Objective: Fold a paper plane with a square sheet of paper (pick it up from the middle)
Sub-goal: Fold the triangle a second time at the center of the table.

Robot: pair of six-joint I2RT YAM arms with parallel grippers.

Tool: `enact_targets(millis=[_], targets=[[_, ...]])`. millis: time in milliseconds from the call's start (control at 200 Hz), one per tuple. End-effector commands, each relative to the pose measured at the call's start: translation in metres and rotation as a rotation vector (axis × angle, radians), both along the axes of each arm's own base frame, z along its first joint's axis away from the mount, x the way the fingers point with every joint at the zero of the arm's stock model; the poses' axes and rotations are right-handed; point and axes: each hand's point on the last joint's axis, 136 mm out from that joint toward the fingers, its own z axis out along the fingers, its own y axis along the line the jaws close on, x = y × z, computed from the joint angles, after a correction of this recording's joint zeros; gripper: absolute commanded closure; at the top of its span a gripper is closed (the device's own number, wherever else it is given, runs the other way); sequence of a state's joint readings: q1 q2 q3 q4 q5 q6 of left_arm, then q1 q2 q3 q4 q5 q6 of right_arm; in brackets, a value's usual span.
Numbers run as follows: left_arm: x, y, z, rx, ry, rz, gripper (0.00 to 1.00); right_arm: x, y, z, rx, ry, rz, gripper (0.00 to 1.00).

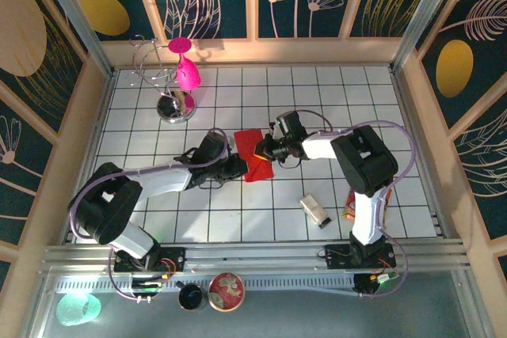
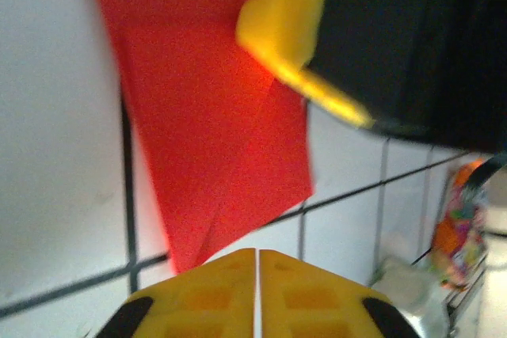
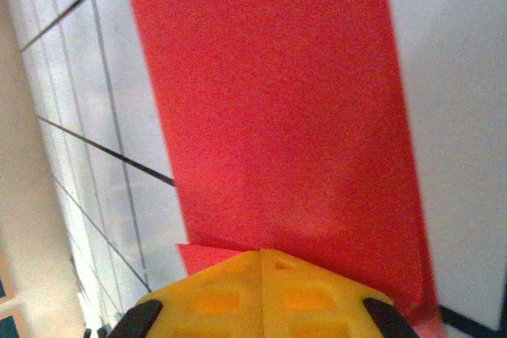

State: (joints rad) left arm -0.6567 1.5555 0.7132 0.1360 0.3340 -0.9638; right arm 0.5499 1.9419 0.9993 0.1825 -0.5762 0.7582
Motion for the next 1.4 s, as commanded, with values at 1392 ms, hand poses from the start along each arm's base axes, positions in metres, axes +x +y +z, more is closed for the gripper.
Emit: enact_targets(millis=[1392], targets=[[0.053, 0.012, -0.052, -0.019, 0.032, 0.151, 0.76, -0.006, -0.004, 0.008, 0.034, 0.048, -0.092, 0.72]])
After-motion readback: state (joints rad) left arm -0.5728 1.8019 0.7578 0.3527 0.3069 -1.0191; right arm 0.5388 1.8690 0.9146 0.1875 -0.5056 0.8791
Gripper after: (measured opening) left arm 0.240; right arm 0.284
